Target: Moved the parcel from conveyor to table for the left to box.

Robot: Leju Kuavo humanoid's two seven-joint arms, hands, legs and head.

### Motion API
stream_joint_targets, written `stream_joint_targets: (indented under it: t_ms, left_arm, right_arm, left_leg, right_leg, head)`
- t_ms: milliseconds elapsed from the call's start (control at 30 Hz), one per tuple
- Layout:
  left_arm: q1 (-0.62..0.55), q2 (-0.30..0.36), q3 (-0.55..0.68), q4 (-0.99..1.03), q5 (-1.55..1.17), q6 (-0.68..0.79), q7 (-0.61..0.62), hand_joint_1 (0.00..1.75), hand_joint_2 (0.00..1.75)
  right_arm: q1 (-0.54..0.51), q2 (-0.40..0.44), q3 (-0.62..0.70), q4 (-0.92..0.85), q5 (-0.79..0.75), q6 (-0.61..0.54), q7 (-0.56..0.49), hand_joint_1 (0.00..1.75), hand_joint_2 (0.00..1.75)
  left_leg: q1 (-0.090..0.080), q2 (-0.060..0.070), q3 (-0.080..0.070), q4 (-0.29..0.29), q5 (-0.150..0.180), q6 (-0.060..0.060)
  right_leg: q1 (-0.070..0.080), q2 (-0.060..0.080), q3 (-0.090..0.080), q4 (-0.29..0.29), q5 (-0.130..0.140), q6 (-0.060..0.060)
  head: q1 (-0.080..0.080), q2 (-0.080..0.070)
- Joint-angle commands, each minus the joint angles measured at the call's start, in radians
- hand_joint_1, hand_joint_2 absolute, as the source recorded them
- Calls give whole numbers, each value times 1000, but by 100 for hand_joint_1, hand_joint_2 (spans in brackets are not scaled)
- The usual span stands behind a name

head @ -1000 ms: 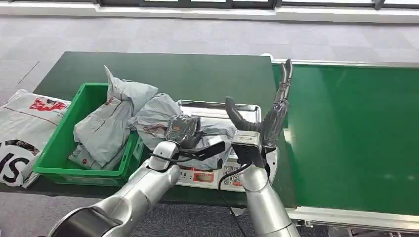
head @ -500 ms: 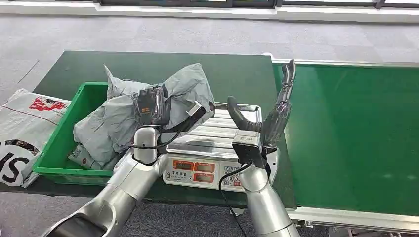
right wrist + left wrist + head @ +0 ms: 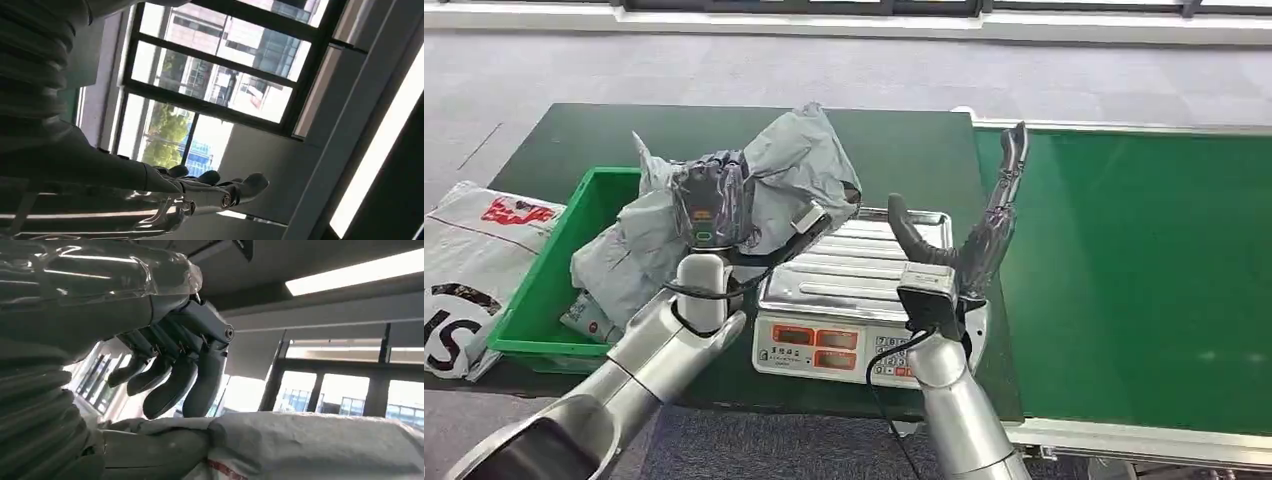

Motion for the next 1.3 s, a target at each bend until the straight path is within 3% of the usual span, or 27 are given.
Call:
stream_joint_targets:
  t_ms: [33,133,233,267,333,433,600,900,1133,1167,1200,1300]
  left_arm:
    - [5,159,103,-64,-79,3,47,175,175]
    - [5,159,103,-64,-79,3,47,175,175]
    - [86,135,287,-119,-79,3,47,175,175]
    - [86,135,287,-119,-79,3,47,175,175]
    - [159,77,548,-161,-79,3,-82,175,175]
    - [177,14,756,-164,-79,3,-221,175,175]
    - [151,43,716,-57,-79,3,-112,175,175]
    - [139,45,693,0,-79,3,-55,175,175]
    - [137,13,826,96,-79,3,-111,175,175]
    - [143,11,836,95,-79,3,-128,105,175]
    - [145,-2,858,93,-79,3,-155,58,175]
    - [145,-2,858,93,-79,3,-155,51,175]
  right_arm:
    - [36,2,44,32,-21,-19,1,0,175]
    - [36,2,44,32,-21,-19,1,0,175]
    - [48,-2,40,19,-20,-23,1,0,175]
    - [48,-2,40,19,-20,-23,1,0,175]
    - [69,-1,21,-11,-9,-17,1,0,175]
    - [87,0,6,-40,5,-9,1,0,175]
    - [116,1,-4,-92,35,15,17,0,175]
    - [130,4,-12,-110,52,33,24,0,175]
    - [146,3,-23,-133,67,66,35,0,175]
    - [146,4,-23,-131,67,68,34,0,175]
    - [145,4,-22,-129,67,70,34,0,175]
    - [145,4,-22,-129,67,70,34,0,175]
  left_leg:
    - [1,6,4,-3,-1,0]
    - [2,3,4,-3,0,0]
    - [2,2,4,-3,0,0]
    - [1,2,2,-2,0,-1]
    - [2,3,4,-4,0,0]
    - [2,3,4,-4,0,-1]
    - [1,1,4,-4,0,-2]
    - [2,0,3,-3,0,-1]
    - [2,0,2,-2,0,-2]
    - [2,0,3,-3,0,-2]
    - [2,0,5,-5,0,-2]
    - [2,-1,3,-3,0,-2]
  right_leg:
    - [1,5,3,-3,1,-1]
    - [2,2,3,-3,0,-1]
    - [2,1,4,-5,0,-1]
    - [1,2,2,-2,0,-1]
    - [2,3,4,-4,0,-1]
    - [2,2,4,-4,0,-1]
    - [2,1,3,-3,-1,-1]
    - [2,-1,3,-3,-1,-1]
    - [2,0,2,-2,-1,-2]
    - [2,0,3,-3,-1,-2]
    - [2,-1,5,-5,-1,-2]
    - [2,-1,2,-3,-1,-1]
  head:
    - [0,0]
    - [0,0]
    - [0,0]
    - [0,0]
    - [0,0]
    - [0,0]
    - [0,0]
    - [0,0]
    - [0,0]
    - [0,0]
    - [0,0]
    - [0,0]
